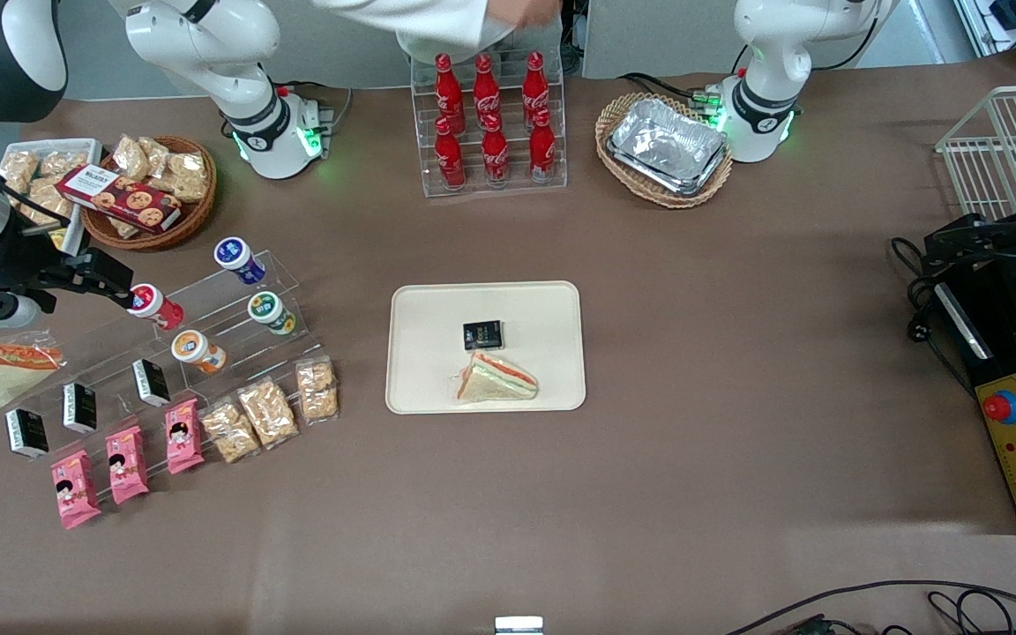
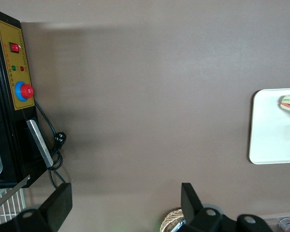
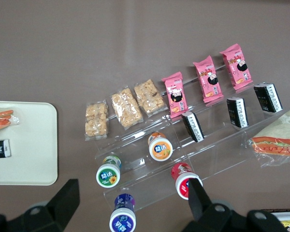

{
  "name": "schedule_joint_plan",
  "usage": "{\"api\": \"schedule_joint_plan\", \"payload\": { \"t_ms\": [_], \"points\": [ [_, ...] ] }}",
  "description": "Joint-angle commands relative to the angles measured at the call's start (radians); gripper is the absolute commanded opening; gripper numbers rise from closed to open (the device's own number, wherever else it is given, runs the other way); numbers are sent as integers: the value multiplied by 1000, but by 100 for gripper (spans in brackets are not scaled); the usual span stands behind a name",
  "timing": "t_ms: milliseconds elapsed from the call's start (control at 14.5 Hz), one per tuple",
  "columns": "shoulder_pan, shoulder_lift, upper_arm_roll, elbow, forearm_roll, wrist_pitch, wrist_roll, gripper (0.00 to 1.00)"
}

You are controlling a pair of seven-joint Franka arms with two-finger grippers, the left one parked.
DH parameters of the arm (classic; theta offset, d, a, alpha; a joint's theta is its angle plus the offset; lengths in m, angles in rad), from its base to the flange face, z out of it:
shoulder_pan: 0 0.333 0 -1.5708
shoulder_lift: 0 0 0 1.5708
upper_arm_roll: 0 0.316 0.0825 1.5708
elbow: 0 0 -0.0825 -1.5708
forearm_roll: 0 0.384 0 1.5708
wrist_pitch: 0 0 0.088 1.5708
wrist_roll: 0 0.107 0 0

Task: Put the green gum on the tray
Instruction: 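Move the right gripper over the green-labelled gum bottle on the rack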

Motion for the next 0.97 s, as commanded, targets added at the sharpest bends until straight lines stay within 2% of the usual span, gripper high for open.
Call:
{"api": "schedule_joint_plan", "payload": {
  "t_ms": [0,138,345,621,897],
  "points": [
    [-1,8,-1,23,-6,-13,-9,100],
    [-1,6,2,22,-1,-20,-12,100],
    [1,-2,8,2,46,-34,-53,100],
    [31,-22,19,-25,47,-48,-120,100],
    [54,-115,20,-194,48,36,-144,100]
  ]
}}
